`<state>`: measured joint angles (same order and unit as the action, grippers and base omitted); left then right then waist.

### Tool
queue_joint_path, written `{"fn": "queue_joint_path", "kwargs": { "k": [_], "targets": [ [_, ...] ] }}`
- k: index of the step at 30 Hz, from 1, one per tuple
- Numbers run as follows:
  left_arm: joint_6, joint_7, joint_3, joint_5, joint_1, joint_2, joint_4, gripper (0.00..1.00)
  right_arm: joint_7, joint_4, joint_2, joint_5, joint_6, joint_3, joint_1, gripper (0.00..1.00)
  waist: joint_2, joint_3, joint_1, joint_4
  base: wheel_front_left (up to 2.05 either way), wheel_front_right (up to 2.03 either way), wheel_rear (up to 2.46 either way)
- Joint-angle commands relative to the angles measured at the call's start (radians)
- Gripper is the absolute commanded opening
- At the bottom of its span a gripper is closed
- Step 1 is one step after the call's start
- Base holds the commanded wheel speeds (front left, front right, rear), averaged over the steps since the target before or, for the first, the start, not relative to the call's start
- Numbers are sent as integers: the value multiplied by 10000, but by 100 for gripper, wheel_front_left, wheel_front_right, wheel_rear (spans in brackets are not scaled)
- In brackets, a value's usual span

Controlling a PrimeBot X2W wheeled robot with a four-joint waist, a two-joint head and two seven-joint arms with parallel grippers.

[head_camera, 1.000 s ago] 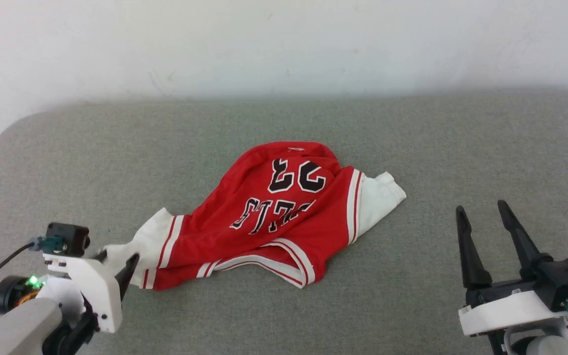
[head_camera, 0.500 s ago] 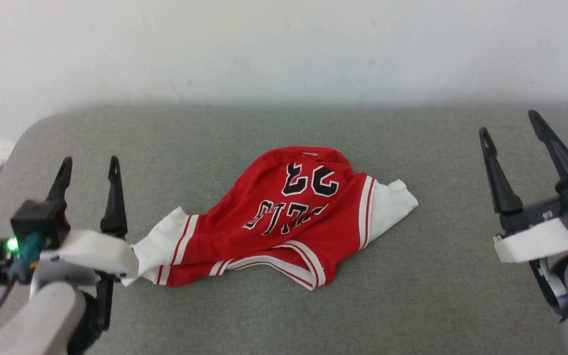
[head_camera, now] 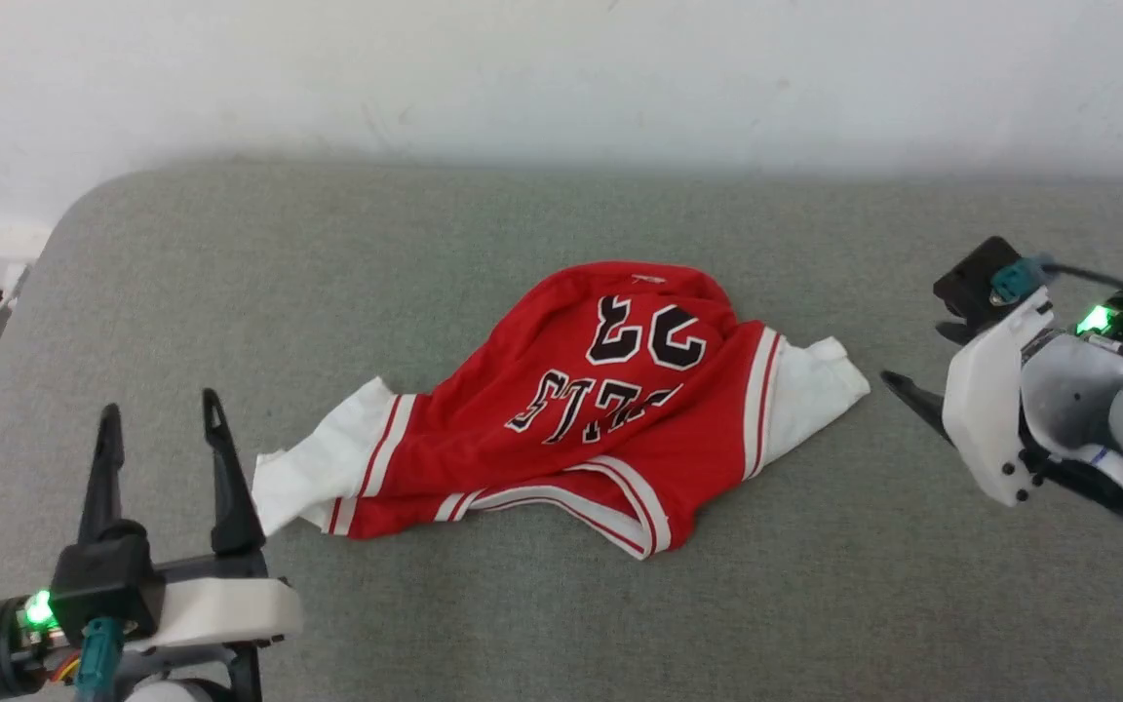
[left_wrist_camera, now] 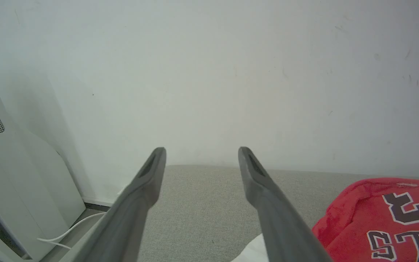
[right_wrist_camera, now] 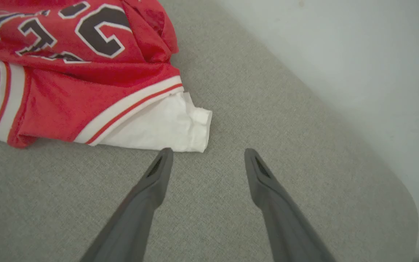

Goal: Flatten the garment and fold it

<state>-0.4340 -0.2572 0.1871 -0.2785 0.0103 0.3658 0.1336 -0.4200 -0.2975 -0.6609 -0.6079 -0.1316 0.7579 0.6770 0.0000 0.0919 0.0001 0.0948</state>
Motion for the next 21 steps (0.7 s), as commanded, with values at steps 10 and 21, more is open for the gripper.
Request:
{"fn": "queue_joint_path", "kwargs": {
  "k": [10,21],
  "targets": [
    [1707,-45,-752,1202,-553,-1738,-419,100,-2971,-962,-615,-1826,9,2624,2776,100,0,1589,-1,1065,0,0,0],
    [2777,-45,-1146,1933,-1196,-2461,-882,100,-2147,-2880,185,-2366,9,4091,2761,100,0,2247,-1,1477,0,0,0]
  ]
}}
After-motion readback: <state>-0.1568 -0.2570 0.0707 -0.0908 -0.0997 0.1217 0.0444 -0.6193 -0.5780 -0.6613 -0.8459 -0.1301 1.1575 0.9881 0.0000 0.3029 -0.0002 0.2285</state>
